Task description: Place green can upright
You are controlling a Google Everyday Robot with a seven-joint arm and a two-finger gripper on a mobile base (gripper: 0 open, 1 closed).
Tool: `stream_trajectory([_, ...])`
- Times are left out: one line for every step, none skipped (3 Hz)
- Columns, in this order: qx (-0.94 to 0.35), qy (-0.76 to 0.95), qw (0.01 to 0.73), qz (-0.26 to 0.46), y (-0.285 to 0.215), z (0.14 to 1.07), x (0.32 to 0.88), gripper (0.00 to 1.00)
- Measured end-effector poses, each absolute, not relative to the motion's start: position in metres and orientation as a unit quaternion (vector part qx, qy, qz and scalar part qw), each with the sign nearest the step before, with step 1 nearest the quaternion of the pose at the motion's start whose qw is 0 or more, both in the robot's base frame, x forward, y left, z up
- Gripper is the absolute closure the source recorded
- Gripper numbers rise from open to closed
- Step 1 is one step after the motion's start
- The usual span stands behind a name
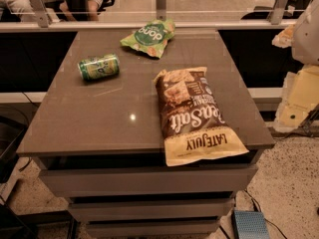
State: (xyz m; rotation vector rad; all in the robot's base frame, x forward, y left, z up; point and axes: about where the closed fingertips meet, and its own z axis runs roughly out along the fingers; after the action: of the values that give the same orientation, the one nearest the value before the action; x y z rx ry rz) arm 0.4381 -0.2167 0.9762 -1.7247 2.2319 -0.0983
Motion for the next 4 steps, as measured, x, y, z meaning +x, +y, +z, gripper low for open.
stream_trajectory([-0.603,0.781,0.159,-0.034,-0.217,0.976,0.438,0.00])
stream_trajectory([-0.619,0.765,0.177,-0.025,-0.208,0.974,0.452,0.00])
stream_trajectory([-0.651,0.729,0.212,-0.002,-0.180,0.970,0.488,0.00])
stream_trajectory([-0.681,0.689,0.247,0.025,-0.133,0.967,0.524,0.00])
